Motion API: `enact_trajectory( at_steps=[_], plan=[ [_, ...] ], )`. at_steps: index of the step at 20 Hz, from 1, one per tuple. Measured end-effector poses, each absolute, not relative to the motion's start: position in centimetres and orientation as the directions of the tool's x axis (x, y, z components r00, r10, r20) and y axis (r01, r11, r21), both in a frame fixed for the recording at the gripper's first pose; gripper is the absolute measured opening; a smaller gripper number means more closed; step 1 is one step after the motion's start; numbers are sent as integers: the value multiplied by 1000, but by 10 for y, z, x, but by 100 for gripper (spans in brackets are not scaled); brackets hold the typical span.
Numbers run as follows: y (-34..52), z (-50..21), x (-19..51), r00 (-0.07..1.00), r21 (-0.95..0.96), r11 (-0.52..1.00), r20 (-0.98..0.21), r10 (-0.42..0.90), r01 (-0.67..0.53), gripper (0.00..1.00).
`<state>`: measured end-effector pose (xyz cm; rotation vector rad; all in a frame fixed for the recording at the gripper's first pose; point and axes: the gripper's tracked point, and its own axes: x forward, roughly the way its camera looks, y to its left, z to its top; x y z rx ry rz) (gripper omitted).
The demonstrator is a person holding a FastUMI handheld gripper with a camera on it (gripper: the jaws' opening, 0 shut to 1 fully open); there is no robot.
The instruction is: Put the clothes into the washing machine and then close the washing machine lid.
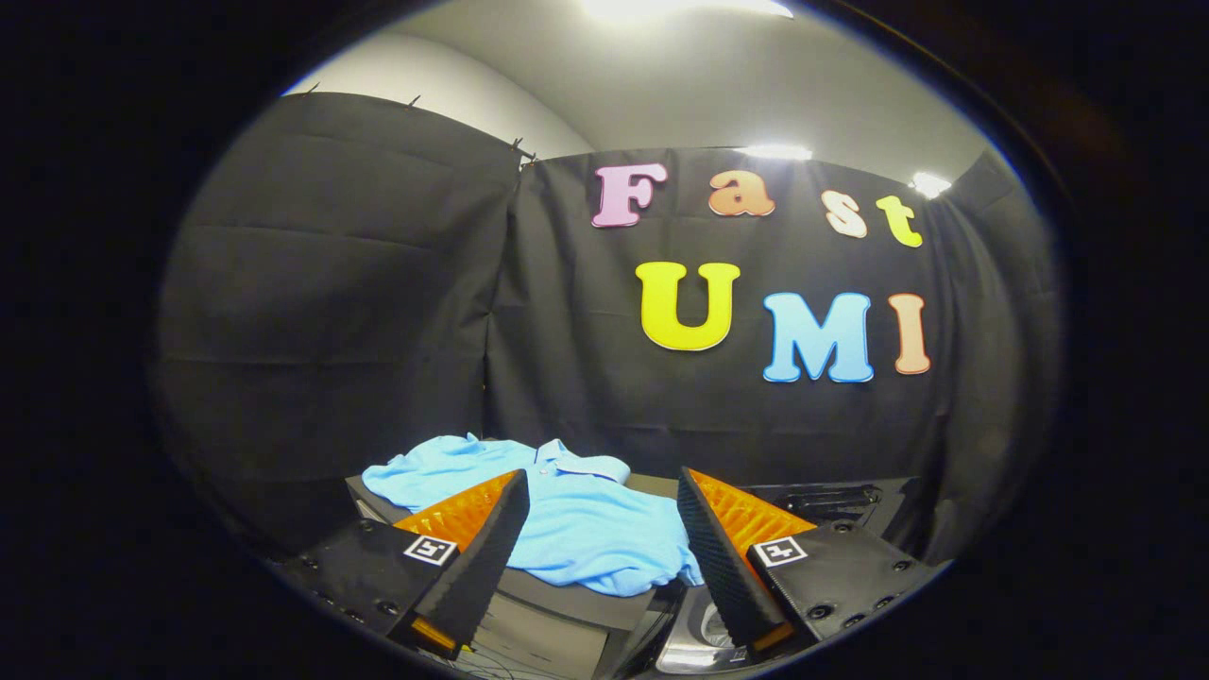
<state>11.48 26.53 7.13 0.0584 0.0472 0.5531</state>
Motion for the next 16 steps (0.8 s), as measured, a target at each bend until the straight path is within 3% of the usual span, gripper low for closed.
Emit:
enact_trajectory(
  at_steps=[16],
  plan=[
    [374,37,179,664,149,719,-293,688,-679,98]
  ],
)
